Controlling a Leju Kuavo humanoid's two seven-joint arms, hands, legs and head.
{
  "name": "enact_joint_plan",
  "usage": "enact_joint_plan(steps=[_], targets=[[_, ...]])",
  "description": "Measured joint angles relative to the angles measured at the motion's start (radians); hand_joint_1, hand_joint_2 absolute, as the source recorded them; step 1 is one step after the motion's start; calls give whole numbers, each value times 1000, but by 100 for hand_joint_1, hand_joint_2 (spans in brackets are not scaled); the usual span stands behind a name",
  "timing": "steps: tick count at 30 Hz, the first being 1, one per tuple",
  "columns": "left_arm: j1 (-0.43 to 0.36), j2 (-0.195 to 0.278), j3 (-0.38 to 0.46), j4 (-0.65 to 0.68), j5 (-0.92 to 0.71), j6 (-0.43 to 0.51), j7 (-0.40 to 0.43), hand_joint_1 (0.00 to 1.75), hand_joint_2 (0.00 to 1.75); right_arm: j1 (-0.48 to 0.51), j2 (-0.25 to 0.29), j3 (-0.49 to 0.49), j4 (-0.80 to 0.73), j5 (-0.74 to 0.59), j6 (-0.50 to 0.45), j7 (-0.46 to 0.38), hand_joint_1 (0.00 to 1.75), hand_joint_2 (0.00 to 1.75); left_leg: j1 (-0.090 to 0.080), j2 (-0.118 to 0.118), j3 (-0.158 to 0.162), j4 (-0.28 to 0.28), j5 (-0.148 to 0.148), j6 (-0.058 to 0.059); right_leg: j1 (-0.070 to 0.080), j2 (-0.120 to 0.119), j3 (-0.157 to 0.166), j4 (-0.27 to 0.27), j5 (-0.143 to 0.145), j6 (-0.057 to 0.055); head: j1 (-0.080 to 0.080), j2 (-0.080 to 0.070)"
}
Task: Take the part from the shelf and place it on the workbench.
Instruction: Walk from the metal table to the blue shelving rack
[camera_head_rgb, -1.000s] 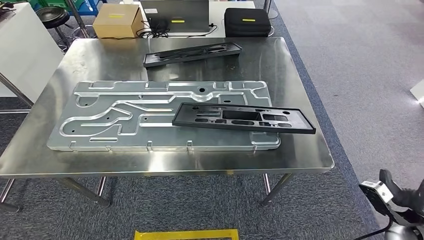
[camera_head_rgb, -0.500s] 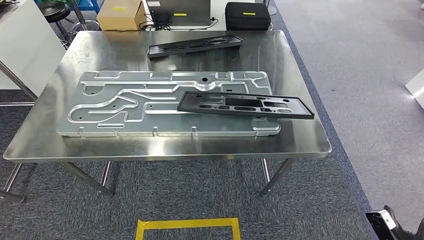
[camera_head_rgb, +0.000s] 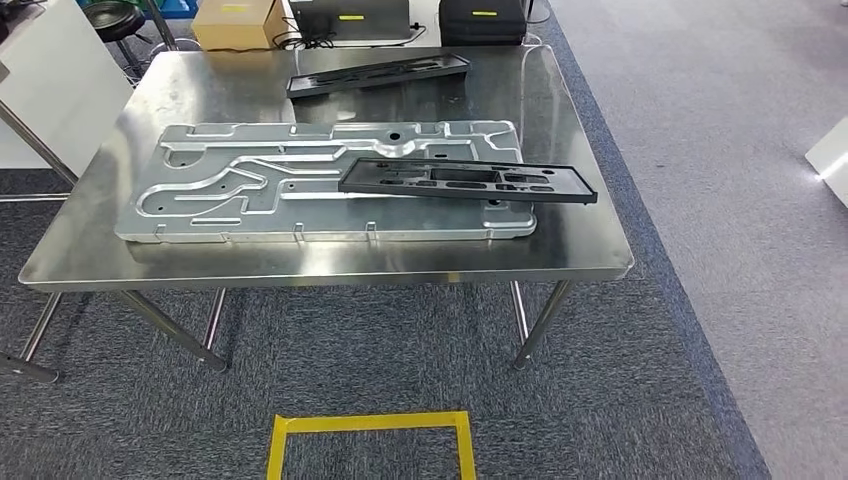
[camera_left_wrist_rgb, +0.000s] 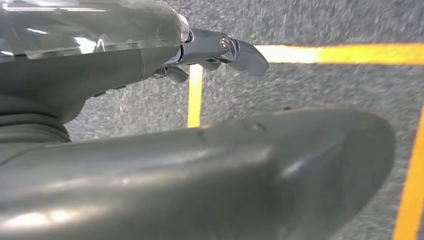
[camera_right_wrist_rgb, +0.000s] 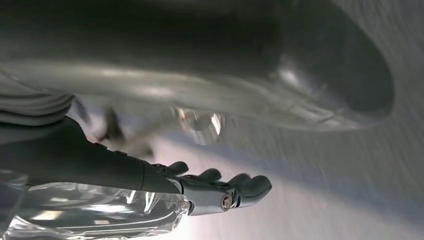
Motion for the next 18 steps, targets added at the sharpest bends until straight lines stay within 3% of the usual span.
enact_joint_plan(steps=[1,2,4,5,6,8,9,10,11,13,15,16,18], targets=[[-1,0,-1,0,-7,-5,4,0,0,-4,8,-2,25,7,28,21,0,0,-3,0,28,-46,-9,6,0,0,-4,2,9,5,0,0],[-1,0,-2,0,-13,-9,8,0,0,-7,15,-3,46,12,55,41,0,0,-5,1,37,-68,-13,11,0,0,-7,1,18,11,0,0],[1,-2,-7,0,-26,-17,19,0,0,-12,26,-5,81,20,112,77,0,0,-3,4,24,-74,6,24,-3,1,-12,5,19,22,0,0],[2,-2,-10,1,-32,-20,24,0,0,-14,31,-6,95,25,141,95,0,0,-1,7,15,-77,18,33,-5,2,-20,23,-4,27,0,0],[2,-3,-14,1,-38,-23,28,0,0,-16,35,-6,107,32,168,112,0,0,1,10,3,-79,32,38,-7,3,-33,60,-47,32,0,0],[2,-3,-17,1,-46,-28,34,0,0,-20,42,-6,128,48,211,140,0,0,1,12,-28,-77,56,43,-14,4,-66,182,-151,42,0,0],[3,-4,-18,1,-50,-29,37,0,0,-22,46,-6,136,56,226,152,0,0,1,13,-46,-74,67,41,-17,3,-76,243,-179,47,0,0],[3,-4,-20,1,-54,-30,39,0,0,-24,50,-4,143,63,240,164,0,0,2,14,-63,-70,78,39,-19,3,-74,281,-183,51,0,0],[3,-4,-22,1,-57,-31,42,0,0,-25,53,-3,150,68,253,174,0,0,2,14,-80,-63,87,36,-22,3,-56,285,-165,53,0,0],[2,-7,-29,2,-65,-32,48,0,0,-27,58,-1,159,72,273,190,0,0,4,15,-114,-45,102,28,-27,3,35,189,-115,54,0,0],[2,-9,-36,3,-69,-32,54,0,0,-32,61,0,164,73,282,197,0,0,3,14,-139,-28,113,17,-24,3,138,44,-118,48,0,0],[2,-10,-38,3,-70,-32,58,0,0,-35,63,1,167,75,285,198,0,0,3,15,-145,-22,119,11,-21,4,163,1,-130,42,0,0],[2,-13,-41,4,-70,-29,65,0,0,-36,65,2,171,79,291,200,0,0,4,15,-152,-22,135,-4,-16,4,164,-21,-132,27,0,0]])
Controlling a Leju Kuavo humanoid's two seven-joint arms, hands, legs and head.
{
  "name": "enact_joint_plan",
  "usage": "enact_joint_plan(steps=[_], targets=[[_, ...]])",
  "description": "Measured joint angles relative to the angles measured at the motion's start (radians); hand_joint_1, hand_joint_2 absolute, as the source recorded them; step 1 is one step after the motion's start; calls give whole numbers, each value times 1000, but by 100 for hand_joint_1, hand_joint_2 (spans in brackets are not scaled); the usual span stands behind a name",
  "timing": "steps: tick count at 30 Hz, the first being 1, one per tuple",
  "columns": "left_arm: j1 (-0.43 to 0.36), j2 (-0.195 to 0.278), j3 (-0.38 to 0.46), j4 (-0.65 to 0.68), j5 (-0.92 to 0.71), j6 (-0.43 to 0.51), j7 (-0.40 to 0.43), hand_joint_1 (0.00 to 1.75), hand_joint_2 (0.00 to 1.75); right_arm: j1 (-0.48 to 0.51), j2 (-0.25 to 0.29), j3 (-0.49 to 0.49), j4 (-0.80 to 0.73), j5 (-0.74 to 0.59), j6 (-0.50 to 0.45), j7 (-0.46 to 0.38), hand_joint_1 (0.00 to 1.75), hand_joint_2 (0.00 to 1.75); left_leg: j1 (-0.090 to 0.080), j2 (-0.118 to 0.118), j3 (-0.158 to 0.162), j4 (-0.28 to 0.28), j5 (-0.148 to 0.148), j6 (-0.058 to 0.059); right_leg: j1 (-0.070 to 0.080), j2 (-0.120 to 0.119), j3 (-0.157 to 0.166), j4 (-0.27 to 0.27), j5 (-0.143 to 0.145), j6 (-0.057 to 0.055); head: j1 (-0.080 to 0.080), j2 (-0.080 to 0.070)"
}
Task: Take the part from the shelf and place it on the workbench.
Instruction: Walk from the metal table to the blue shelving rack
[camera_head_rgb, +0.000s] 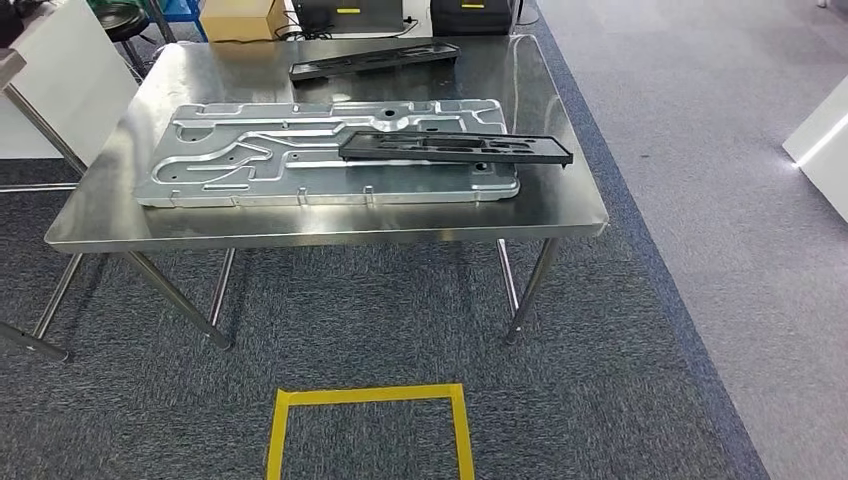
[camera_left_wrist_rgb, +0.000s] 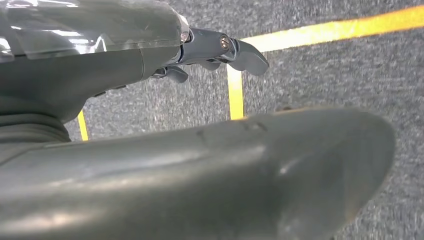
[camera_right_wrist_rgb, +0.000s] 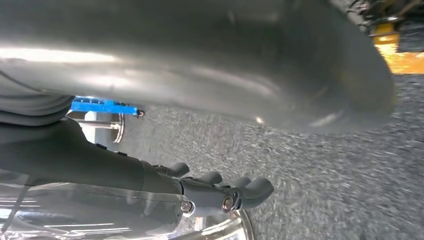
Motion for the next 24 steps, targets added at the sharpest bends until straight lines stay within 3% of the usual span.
enact_joint_plan(steps=[1,2,3,5,6,7,8,9,11,13,14,16,17,18,19,21,22,23,24], targets=[[1,-1,0,0,0,2,3,0,0,0,1,0,2,1,3,3,0,0,2,-1,-5,3,-1,-6,0,-3,-7,-2,9,-9,0,0],[2,-2,0,1,0,4,5,0,0,1,1,0,3,2,7,7,0,0,4,-3,-13,17,-19,-12,-1,-5,-18,-4,21,-18,0,0],[4,-3,0,2,1,6,6,0,0,1,2,0,4,2,10,11,0,0,6,-5,-27,49,-57,-16,-2,-7,-30,-6,33,-26,0,0],[6,-6,0,2,2,8,7,0,0,1,2,0,5,2,17,19,0,0,9,-7,-60,166,-165,-23,0,-8,-61,-5,57,-35,0,0],[6,-6,0,3,3,11,6,0,0,2,2,0,6,1,20,21,0,0,10,-7,-71,230,-201,-26,2,-9,-77,-3,69,-35,0,0],[6,-7,0,3,5,14,6,0,0,2,2,0,6,0,24,21,0,0,10,-7,-72,276,-212,-27,4,-9,-95,0,81,-35,0,0],[6,-7,0,3,7,18,5,0,0,2,2,0,7,-2,30,19,0,0,10,-7,-57,292,-201,-26,6,-9,-112,3,92,-34,0,0],[6,-7,0,3,9,22,4,0,0,2,2,0,8,-4,36,17,0,0,9,-7,-26,270,-173,-24,7,-9,-129,7,102,-33,0,0],[3,-7,1,3,14,30,1,0,0,1,4,0,11,-10,48,10,0,0,7,-8,82,137,-135,-13,10,-8,-157,17,120,-27,0,0],[-1,-6,1,3,18,37,1,0,0,-1,7,-1,14,-20,57,1,0,0,2,-8,175,-2,-150,-1,12,-9,-171,25,136,-17,0,0],[-2,-6,2,3,19,39,2,0,0,-2,9,-2,15,-26,58,-2,0,0,-1,-8,194,-38,-160,6,12,-9,-174,27,145,-11,0,0],[-1,-6,2,3,18,42,4,0,0,-3,11,-4,18,-36,62,-5,0,0,-2,-5,187,-48,-150,19,9,-10,-177,25,159,1,0,0],[-1,-6,2,3,18,43,6,0,0,-3,14,-6,20,-38,65,-4,0,0,-1,-3,178,-49,-139,28,8,-8,-183,35,145,6,0,0],[-1,-5,2,3,18,43,8,0,0,-3,16,-6,22,-39,68,-3,0,0,1,-1,167,-52,-125,35,6,-7,-192,61,111,10,0,0],[-1,-4,2,3,18,45,10,0,0,-4,19,-7,24,-39,71,-3,0,0,1,1,153,-53,-112,41,4,-5,-207,108,59,14,0,0],[-2,-3,2,3,17,53,16,0,0,-7,24,-7,27,-39,79,-10,0,0,-1,1,121,-50,-88,44,1,-4,-237,238,-40,20,0,0],[-2,-2,2,3,17,57,19,0,0,-9,25,-7,28,-39,84,-16,0,0,-2,2,104,-46,-77,44,0,-4,-242,290,-58,23,0,0],[-2,-2,3,3,17,61,21,0,0,-11,26,-7,29,-38,89,-22,0,0,-2,3,86,-41,-68,42,-1,-4,-233,313,-51,24,0,0],[-2,-1,3,3,18,64,22,0,0,-12,26,-7,29,-38,94,-28,0,0,-2,3,69,-34,-59,40,-2,-4,-206,300,-27,24,0,0]])
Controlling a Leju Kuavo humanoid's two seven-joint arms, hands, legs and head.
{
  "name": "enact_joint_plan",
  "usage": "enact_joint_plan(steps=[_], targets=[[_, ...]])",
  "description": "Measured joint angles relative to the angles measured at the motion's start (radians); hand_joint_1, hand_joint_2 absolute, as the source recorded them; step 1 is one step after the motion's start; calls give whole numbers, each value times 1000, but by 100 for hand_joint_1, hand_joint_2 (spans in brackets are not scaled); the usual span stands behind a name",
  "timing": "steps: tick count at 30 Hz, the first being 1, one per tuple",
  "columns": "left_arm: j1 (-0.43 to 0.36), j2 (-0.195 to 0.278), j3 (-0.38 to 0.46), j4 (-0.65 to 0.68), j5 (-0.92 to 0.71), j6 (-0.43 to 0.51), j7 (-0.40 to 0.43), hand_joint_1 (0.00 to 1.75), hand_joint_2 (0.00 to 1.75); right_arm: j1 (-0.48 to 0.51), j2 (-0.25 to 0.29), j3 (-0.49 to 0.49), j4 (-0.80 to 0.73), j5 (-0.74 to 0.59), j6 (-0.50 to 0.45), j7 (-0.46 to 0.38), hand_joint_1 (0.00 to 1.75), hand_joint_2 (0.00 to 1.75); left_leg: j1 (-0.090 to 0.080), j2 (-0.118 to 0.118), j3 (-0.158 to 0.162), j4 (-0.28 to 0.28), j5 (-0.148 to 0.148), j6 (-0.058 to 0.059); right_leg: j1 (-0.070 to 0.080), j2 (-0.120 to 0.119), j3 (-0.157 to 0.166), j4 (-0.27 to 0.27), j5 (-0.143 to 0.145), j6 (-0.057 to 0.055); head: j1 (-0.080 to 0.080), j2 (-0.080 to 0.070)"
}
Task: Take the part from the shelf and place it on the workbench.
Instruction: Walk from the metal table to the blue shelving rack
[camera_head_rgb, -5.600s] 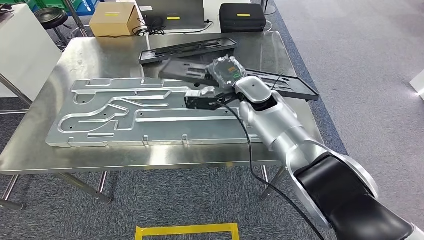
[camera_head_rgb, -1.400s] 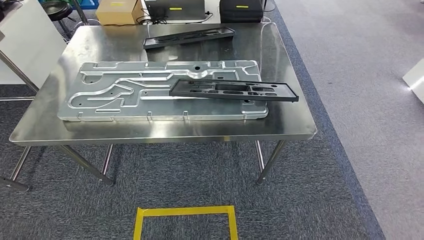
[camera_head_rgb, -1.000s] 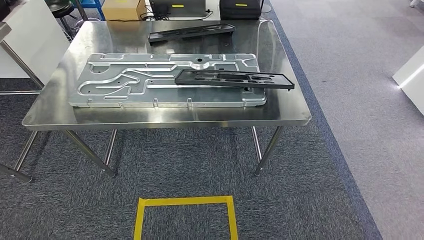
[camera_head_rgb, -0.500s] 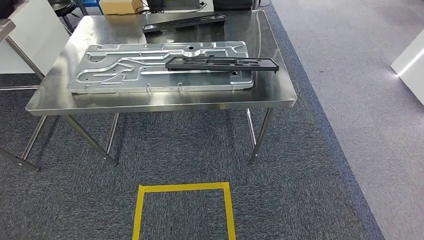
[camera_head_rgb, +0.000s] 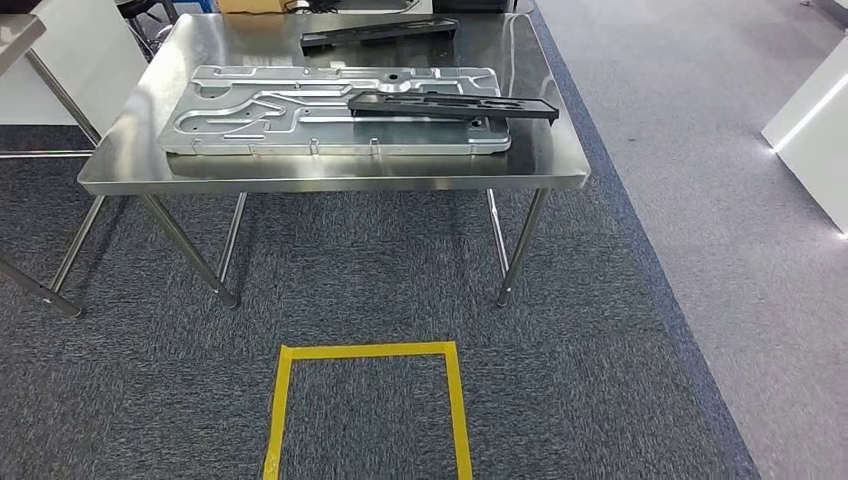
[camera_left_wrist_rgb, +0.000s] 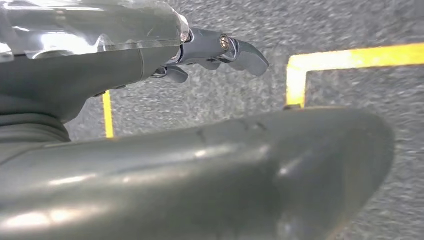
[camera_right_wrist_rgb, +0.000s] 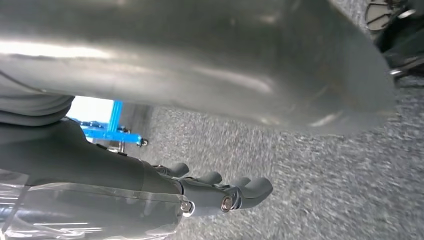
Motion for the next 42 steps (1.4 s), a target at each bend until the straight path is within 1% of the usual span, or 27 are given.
enact_joint_plan(steps=[2,4,6,8,9,10,12,13,14,15,16,17,18,20,21,23,24,26,28,29,30,31,32,34,36,39,42], targets=[[-1,1,0,0,0,4,-1,0,0,-4,1,0,1,0,7,-11,0,0,0,0,-31,15,14,-6,0,0,103,-122,42,-7,0,0],[-2,1,0,0,0,5,-5,0,0,-10,1,0,1,0,9,-19,0,0,-2,0,-50,28,26,-14,5,1,196,-261,35,-17,0,0],[-2,2,0,0,0,4,-11,0,0,-14,2,0,2,-1,9,-24,0,0,-2,0,-58,31,40,-26,11,1,216,-307,24,-27,0,0],[-1,5,1,0,0,4,-17,0,0,-13,6,0,3,-2,6,-24,0,0,-1,-3,-67,37,41,-39,9,-2,200,-310,42,-40,0,0],[0,6,1,0,0,3,-19,0,0,-14,8,0,4,-2,4,-23,0,0,0,-6,-77,56,17,-45,7,-3,189,-313,53,-47,0,0],[1,7,2,0,0,2,-21,0,0,-14,10,0,5,-2,3,-23,0,0,1,-9,-93,95,-24,-50,5,-5,176,-315,66,-53,0,0],[2,8,3,0,1,2,-24,0,0,-13,10,0,5,-1,1,-22,0,0,5,-12,-132,224,-127,-59,6,-6,146,-313,89,-59,0,0],[2,9,4,0,2,2,-25,0,0,-12,10,0,5,-1,1,-20,0,0,6,-12,-144,286,-157,-63,7,-6,130,-312,99,-59,0,0],[2,10,5,0,3,2,-27,0,0,-11,10,0,5,0,2,-19,0,0,7,-12,-145,326,-160,-65,8,-7,115,-309,108,-58,0,0],[2,11,6,0,4,3,-28,0,0,-10,11,0,5,1,3,-17,0,0,8,-12,-129,332,-138,-65,8,-7,99,-305,116,-56,0,0],[2,12,6,0,4,5,-27,0,0,-10,12,0,5,1,4,-17,0,0,9,-12,-96,301,-103,-65,8,-7,85,-301,123,-53,0,0],[1,13,7,0,5,6,-25,0,0,-10,13,0,6,1,5,-17,0,0,10,-12,-48,241,-72,-63,8,-7,72,-295,130,-50,0,0],[0,15,7,0,6,8,-21,0,0,-11,14,0,6,2,6,-18,0,0,11,-12,8,162,-63,-59,8,-7,62,-289,135,-46,0,0],[-3,16,8,0,6,10,-15,0,0,-12,15,1,6,2,8,-22,0,0,8,-13,89,31,-82,-48,11,-7,50,-277,145,-36,0,0],[-4,16,8,0,6,12,-12,0,0,-13,16,1,6,2,9,-25,0,0,6,-13,104,2,-96,-41,12,-7,47,-274,150,-30,0,0],[-3,16,9,0,4,15,-7,0,0,-14,16,1,6,1,10,-31,0,0,5,-11,103,-9,-92,-25,11,-7,44,-268,155,-18,0,0],[-2,16,10,0,2,16,-4,0,0,-14,16,1,6,0,11,-33,0,0,6,-9,99,-10,-85,-16,9,-6,37,-253,143,-12,0,0],[-1,17,12,0,-2,18,0,0,0,-12,18,1,7,-4,10,-36,0,0,7,-6,88,-11,-72,-4,6,-4,0,-162,76,-3,0,0],[-2,18,13,0,-8,21,3,0,0,-9,20,1,8,-9,10,-37,0,0,3,-5,73,-8,-63,1,4,-3,-51,-27,-1,3,0,0],[-2,19,13,0,-10,22,4,0,0,-9,20,1,8,-10,10,-36,0,0,2,-5,67,-6,-60,1,3,-2,-62,14,-15,3,0,0],[-2,19,13,0,-11,23,4,0,0,-8,20,1,8,-11,9,-35,0,0,0,-5,63,-4,-58,0,3,-2,-53,18,-10,2,0,0],[-2,19,13,0,-12,23,4,0,0,-8,20,1,8,-12,9,-34,0,0,-2,-5,63,-2,-58,0,4,-2,-25,-20,12,-2,0,0],[-3,20,12,0,-13,23,5,0,0,-8,20,1,8,-12,8,-32,0,0,-3,-5,65,-2,-58,-1,6,-2,19,-89,45,-9,0,0],[-5,18,12,1,-14,22,5,0,0,-9,19,1,8,-13,8,-27,0,87,-7,-5,65,1,-59,-5,12,-3,96,-225,85,-26,0,0],[-8,17,12,1,-13,22,6,0,0,-11,18,1,8,-15,8,-22,0,175,-8,-5,58,3,-59,-15,18,-3,119,-275,88,-36,0,0],[-13,19,13,1,-13,21,10,0,0,-12,18,0,8,-18,8,-10,0,175,-6,-6,53,12,-66,-31,15,-4,119,-288,91,-44,0,0],[-16,21,13,1,-12,21,17,0,0,-14,18,0,8,-20,-8,14,0,175,-5,-9,50,13,-68,-30,18,-2,120,-283,86,-43,0,0]])
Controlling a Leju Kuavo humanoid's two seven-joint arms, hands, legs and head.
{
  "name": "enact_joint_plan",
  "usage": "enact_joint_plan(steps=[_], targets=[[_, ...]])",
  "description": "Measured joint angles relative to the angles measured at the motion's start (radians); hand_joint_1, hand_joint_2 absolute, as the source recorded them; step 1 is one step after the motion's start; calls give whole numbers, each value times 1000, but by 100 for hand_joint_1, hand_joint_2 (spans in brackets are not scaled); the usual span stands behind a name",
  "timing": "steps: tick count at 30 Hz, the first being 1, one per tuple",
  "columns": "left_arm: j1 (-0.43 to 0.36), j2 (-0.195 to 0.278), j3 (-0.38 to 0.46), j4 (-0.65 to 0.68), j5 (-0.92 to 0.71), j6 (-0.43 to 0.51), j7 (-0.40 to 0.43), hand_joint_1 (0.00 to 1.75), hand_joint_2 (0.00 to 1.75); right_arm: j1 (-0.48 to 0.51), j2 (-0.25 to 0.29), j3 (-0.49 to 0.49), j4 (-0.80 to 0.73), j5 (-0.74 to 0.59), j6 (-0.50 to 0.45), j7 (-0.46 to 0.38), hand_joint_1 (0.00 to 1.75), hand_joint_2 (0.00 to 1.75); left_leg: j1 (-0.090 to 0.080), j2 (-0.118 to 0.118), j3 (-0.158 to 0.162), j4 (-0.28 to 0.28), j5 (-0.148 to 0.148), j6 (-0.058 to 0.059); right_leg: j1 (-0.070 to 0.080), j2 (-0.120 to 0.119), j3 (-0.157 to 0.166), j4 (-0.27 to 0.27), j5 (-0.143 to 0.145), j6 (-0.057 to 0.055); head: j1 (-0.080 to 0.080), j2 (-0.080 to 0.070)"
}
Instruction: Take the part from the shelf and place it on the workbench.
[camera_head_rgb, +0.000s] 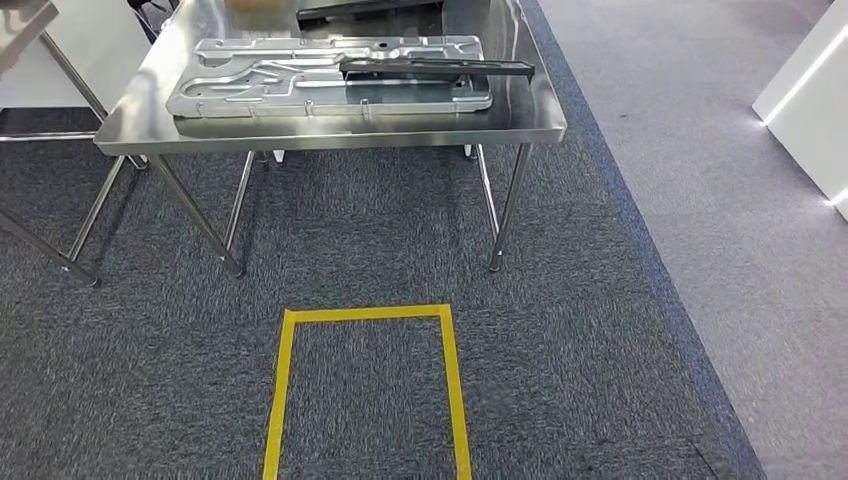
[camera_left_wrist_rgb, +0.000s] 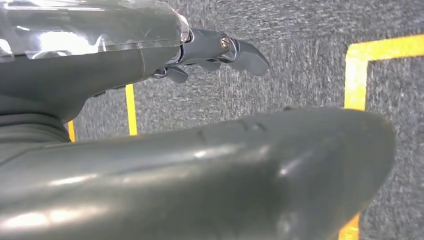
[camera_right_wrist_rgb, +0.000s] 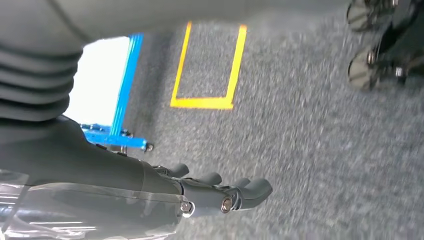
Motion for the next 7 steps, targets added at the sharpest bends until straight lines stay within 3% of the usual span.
enact_joint_plan(steps=[2,4,6,7], targets=[[-1,1,2,0,3,3,10,0,87,-1,0,-1,0,-2,-8,19,0,175,1,0,2,-5,2,2,3,1,-3,5,-3,-1,0,0],[-1,1,6,0,5,7,19,0,175,-2,1,-2,0,-6,-9,29,0,87,2,0,1,-5,9,-2,3,1,-5,8,-3,-2,0,0],[1,1,10,0,6,10,22,0,175,-1,2,-3,0,-9,-7,25,0,0,2,0,1,-5,9,-3,3,1,-6,9,-3,-3,0,0],[1,1,11,0,6,11,22,0,175,-1,2,-3,0,-10,-6,23,0,0,2,0,1,-5,9,-3,3,1,-6,9,-3,-3,0,0]])
